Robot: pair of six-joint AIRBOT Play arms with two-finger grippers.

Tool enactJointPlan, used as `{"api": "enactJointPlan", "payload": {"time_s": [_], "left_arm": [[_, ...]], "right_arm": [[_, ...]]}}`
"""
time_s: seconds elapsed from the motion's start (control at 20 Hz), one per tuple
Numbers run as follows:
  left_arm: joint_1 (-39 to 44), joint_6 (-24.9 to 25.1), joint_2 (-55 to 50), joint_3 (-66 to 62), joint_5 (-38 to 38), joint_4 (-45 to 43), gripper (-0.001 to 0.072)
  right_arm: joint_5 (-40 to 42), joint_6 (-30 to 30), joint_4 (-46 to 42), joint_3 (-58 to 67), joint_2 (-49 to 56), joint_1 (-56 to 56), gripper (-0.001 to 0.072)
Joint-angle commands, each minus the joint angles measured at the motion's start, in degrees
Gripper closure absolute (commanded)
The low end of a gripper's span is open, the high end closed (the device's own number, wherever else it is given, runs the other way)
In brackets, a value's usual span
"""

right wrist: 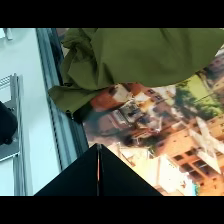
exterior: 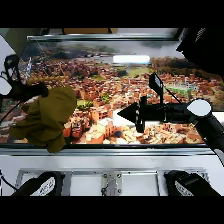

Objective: Fold the clothes and pants, and hang the long-sleeved shirts on hangers.

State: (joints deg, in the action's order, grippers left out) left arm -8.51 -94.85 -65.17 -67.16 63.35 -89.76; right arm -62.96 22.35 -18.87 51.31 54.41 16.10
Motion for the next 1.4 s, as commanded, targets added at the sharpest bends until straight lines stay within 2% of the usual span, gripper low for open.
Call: {"api": "enactJointPlan", "payload": {"time_s": [0.0, 0.15, 0.25, 0.3, 0.4, 0.5, 0.75, 0.95, 1.05, 1.25, 1.35], "left_arm": [[-5.6, -0.1, -2.0, 7.9, -1.3, -0.5, -0.0008], [-5.5, 0.1, -5.2, 12.9, -6.4, 7.1, -0.0007], [-4.6, 0.1, -7.4, 12.6, -7.9, 8.8, -0.0006], [-3.9, -0.1, -8.5, 11.7, -7.8, 8.8, 0.0101], [-2.2, -0.1, -9.8, 8.9, -6.7, 8.8, 0.0675], [0.3, 0.0, -9.8, 4.4, -4.5, 8.8, 0.0693], [11.3, 0.6, -6.1, -11.3, -0.6, 8.8, 0.0693], [22.6, 0.5, -3.3, -21.0, -0.9, 8.8, 0.0693], [28.7, 0.5, -3.3, -24.9, -0.9, 8.7, 0.0693], [39.3, 0.5, -5.4, -27.1, -2.0, 8.4, 0.0693], [43.3, 0.3, -8.4, -26.1, -2.0, 8.4, 0.0693]], "right_arm": [[0.0, 0.0, 0.0, 0.0, 0.0, 0.0, 0.0697], [0.0, 0.0, 0.0, 0.0, 0.0, 0.0, 0.0696], [0.0, 0.0, 0.0, 0.0, 0.0, 0.0, 0.0697], [0.0, 0.0, 0.0, 0.0, 0.0, 0.0, 0.0696], [0.0, 0.0, 0.3, 0.0, 0.0, 0.1, 0.0696], [0.0, 0.0, 2.6, 0.0, 0.0, 0.0, 0.0697], [-0.7, 0.2, 15.5, 0.0, 0.0, 0.0, 0.0696], [-5.9, -0.1, 15.8, 0.0, 0.0, -0.3, 0.0696], [-3.9, 0.9, 11.3, 0.2, -0.9, -2.8, 0.0698], [15.0, 19.3, -5.8, 0.2, -6.7, -15.9, 0.0698], [19.2, 26.7, -13.8, 0.2, -9.5, -22.6, 0.0698]]}}
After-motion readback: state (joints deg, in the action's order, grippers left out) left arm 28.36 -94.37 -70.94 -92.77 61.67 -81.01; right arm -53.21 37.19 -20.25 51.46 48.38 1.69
